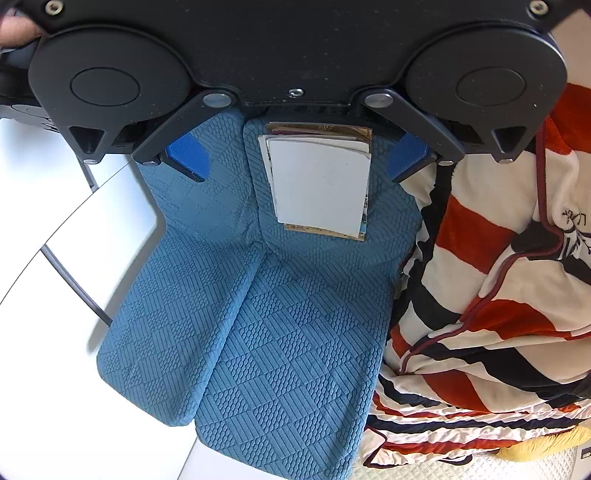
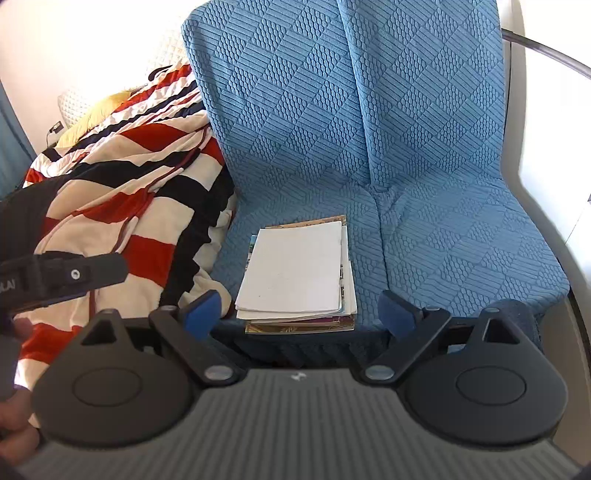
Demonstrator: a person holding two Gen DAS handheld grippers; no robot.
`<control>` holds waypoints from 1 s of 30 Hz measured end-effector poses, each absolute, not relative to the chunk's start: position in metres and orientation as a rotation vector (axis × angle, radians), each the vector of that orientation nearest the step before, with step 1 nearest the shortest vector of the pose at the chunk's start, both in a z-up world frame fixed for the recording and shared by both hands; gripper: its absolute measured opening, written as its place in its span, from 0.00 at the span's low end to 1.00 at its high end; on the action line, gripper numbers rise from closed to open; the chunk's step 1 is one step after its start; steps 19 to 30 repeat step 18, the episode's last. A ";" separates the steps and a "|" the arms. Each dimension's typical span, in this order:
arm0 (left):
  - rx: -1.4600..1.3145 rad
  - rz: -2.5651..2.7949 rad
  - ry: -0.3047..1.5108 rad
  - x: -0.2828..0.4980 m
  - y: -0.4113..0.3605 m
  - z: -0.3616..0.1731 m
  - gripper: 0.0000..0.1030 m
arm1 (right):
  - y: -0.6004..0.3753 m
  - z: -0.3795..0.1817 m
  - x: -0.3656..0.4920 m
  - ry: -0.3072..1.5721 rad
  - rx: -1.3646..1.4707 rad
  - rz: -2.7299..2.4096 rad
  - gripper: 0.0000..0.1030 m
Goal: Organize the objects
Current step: 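Lift both grippers up and away from the book stack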
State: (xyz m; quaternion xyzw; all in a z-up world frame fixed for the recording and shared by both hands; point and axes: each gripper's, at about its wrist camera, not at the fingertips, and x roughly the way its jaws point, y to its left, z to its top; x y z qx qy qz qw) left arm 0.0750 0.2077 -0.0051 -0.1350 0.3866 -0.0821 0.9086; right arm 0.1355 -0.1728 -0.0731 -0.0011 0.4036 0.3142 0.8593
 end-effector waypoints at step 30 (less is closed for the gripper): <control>-0.287 -0.169 0.791 0.075 0.209 -0.004 0.99 | -0.172 -0.073 0.134 0.847 -0.020 0.648 0.90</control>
